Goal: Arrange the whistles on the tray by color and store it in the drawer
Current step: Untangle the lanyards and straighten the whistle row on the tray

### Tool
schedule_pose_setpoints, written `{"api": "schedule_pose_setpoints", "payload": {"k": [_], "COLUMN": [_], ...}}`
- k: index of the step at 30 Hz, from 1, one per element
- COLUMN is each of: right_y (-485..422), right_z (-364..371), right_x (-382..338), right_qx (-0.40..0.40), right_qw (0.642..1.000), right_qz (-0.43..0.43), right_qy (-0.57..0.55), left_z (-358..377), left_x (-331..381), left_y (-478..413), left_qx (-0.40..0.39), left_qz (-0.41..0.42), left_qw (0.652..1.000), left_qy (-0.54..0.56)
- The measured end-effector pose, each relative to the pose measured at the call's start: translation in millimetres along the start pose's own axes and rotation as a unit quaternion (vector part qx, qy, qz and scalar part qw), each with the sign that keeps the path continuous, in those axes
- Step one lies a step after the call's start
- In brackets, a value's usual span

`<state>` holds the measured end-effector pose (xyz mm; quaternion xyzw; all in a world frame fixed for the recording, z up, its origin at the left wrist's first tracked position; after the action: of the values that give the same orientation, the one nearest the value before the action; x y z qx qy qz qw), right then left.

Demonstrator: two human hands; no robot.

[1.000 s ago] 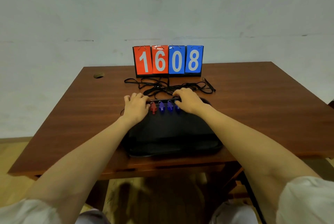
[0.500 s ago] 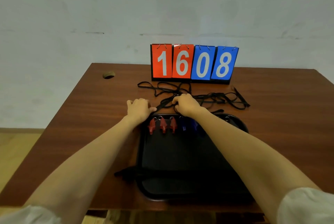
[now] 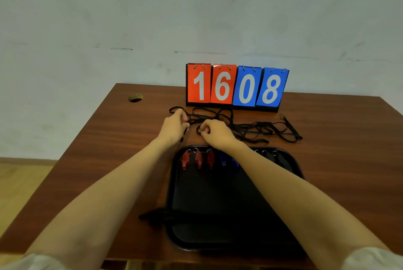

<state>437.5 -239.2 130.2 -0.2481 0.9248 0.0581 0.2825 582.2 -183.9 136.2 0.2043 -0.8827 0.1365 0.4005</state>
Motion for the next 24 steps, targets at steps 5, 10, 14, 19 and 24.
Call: {"api": "schedule_pose_setpoints", "payload": {"k": [5, 10, 14, 19, 24], "right_y": [16, 27, 36, 49, 57], "right_z": [-6, -32, -66, -132, -204], "right_x": [-16, -22, -18, -35, -28], "right_qx": [-0.095, -0.024, 0.055, 0.174, 0.286], "right_qw": [0.980, 0.976, 0.988, 0.983, 0.957], "right_qz": [0.047, 0.058, 0.026, -0.064, -0.052], "right_qy": [-0.169, -0.210, -0.143, -0.003, -0.007], "left_z": [-12, -20, -24, -29, -42], "left_x": [39, 68, 82, 106, 117], "left_y": [15, 32, 40, 45, 48], "left_qx": [0.027, 0.020, 0.042, 0.069, 0.070], "left_qz": [0.050, 0.072, 0.166, 0.172, 0.138], "left_qw": [0.993, 0.995, 0.977, 0.965, 0.973], "left_qy": [0.107, 0.068, -0.124, -0.185, -0.172]}}
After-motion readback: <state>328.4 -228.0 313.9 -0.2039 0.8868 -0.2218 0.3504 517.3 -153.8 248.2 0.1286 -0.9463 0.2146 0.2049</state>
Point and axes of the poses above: each hand's wrist, its own y-axis away from the middle knuckle, its own z-axis out of the palm, x = y × z, the point moved 2 cm from there along -y, towards the middle knuckle, and after that the axes turned 7 degrees about x, right-handed, at the moved point
